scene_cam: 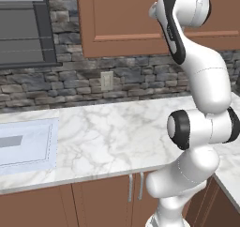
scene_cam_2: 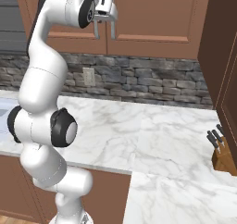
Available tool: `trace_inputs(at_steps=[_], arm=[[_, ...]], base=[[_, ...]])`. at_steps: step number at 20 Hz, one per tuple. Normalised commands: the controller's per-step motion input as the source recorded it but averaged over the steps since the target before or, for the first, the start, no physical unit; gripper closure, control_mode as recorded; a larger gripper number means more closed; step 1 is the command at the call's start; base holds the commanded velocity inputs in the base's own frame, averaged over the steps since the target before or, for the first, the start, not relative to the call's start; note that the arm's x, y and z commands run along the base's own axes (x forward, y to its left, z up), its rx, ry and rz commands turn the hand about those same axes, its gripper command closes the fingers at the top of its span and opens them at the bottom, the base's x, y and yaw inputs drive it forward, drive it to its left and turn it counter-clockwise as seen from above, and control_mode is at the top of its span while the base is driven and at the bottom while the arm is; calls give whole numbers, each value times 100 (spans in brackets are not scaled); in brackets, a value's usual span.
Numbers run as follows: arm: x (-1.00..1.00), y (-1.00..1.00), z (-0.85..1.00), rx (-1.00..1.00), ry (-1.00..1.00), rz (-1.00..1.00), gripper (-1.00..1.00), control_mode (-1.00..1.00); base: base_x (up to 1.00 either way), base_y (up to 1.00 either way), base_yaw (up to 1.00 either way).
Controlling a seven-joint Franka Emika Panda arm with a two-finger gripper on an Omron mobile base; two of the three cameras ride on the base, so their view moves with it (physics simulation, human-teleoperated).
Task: Move the bowls from the cabinet to the plates on the dining table.
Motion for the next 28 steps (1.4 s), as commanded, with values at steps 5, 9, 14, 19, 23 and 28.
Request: trace_inputs(at_steps=[5,9,14,19,23,28], arm=[[-18,11,0,-1,-3,0,100,-100],[-76,46,1,-7,-15,0,100,-100],[-83,45,1,-10,-18,0,100,-100],[-73,33,0,-7,-13,0,100,-100],[-66,17,0,-4,-4,0,100,-100],[-27,23,0,0,0,-1,100,-100]], base=[[0,0,0],[0,0,0],[0,0,0],[0,0,0],[0,0,0],[0,0,0]])
